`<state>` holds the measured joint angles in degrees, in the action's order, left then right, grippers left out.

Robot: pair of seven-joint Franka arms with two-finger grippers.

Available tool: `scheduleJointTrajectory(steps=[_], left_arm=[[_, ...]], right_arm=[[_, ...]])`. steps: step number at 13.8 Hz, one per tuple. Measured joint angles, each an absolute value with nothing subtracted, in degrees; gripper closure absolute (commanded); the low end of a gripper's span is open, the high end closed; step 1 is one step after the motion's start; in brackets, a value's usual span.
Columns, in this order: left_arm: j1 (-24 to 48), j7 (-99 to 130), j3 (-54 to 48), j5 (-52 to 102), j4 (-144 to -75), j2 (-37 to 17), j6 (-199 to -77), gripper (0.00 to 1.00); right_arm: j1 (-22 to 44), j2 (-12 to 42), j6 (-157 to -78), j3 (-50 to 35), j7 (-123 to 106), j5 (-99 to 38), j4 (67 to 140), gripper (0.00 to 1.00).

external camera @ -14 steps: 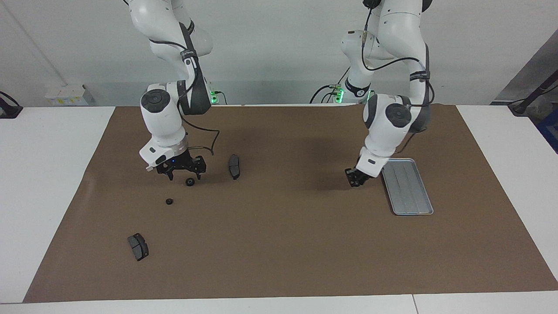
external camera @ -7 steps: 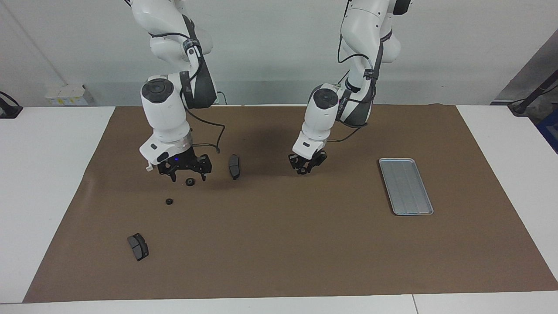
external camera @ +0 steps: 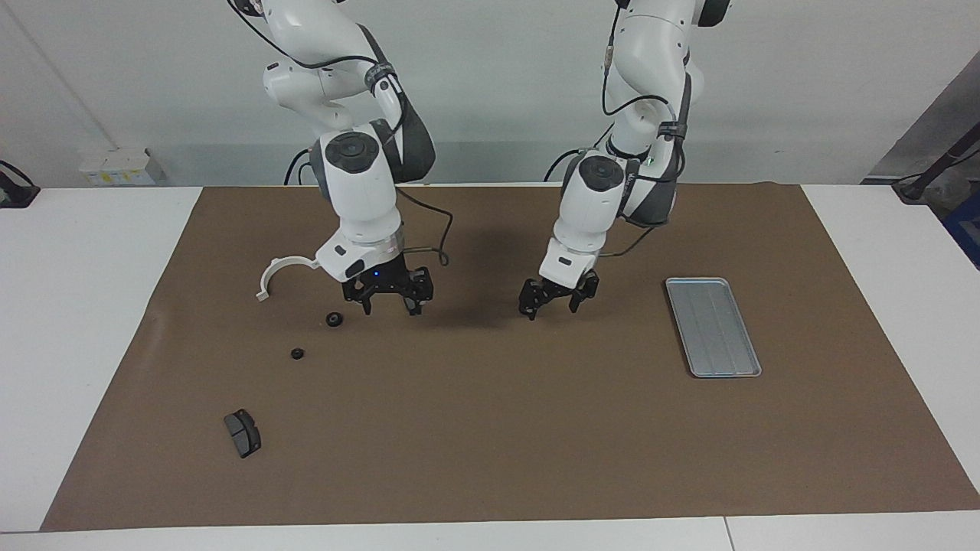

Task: Place bearing gear from tray to pile
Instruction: 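Grasp the gear with the right gripper while the left gripper withdraws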

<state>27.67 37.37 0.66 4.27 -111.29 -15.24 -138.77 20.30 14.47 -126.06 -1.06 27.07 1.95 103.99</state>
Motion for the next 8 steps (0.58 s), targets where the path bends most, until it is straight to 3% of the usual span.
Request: scheduleJointTrajectory(steps=[8], left_arm=[[7.6,14.5,1.1,4.1,-102.1,-12.7,-122.3,0.00]], right_arm=[[32.0,26.4,-126.6,-1.1,43.4,1.5,92.2,0.00]])
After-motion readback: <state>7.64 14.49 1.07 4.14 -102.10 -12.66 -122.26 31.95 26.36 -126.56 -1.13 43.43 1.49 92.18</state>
